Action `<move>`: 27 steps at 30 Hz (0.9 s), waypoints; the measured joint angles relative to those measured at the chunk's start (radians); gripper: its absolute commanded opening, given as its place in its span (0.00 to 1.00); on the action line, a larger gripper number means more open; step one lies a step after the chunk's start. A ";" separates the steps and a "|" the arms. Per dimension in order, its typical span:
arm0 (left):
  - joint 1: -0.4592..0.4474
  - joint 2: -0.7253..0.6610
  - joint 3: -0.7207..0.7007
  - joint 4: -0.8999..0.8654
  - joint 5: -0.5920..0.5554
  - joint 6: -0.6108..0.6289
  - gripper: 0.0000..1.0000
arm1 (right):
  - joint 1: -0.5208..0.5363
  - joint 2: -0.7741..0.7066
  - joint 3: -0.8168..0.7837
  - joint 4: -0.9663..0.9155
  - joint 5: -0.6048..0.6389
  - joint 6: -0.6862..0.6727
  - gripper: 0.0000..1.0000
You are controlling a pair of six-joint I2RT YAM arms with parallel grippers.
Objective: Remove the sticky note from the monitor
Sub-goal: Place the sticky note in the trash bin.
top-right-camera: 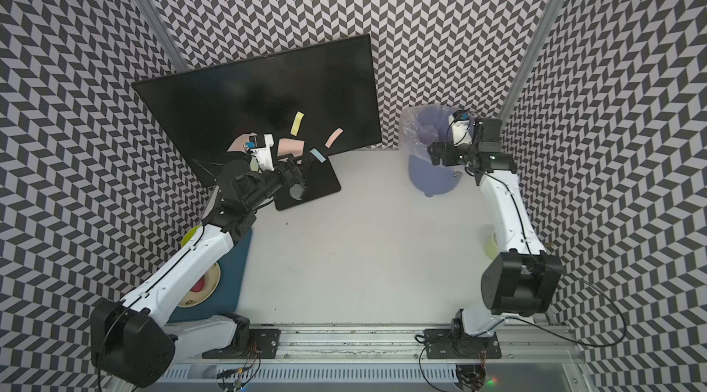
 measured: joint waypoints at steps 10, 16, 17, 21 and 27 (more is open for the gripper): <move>0.029 0.015 0.000 0.002 0.003 0.003 0.93 | 0.000 -0.069 -0.022 -0.016 0.003 0.009 0.99; 0.067 0.021 0.015 -0.042 -0.030 0.022 0.93 | 0.000 -0.120 -0.052 -0.014 0.003 0.043 0.99; 0.076 0.021 0.019 -0.051 -0.041 0.023 0.93 | 0.000 -0.130 -0.060 -0.011 0.003 0.054 0.99; 0.115 0.019 0.021 -0.069 -0.079 0.026 0.93 | 0.000 -0.166 -0.070 0.014 0.003 0.093 0.99; 0.187 0.003 0.020 -0.096 -0.101 0.026 0.93 | 0.000 -0.181 -0.043 0.081 -0.022 0.134 0.99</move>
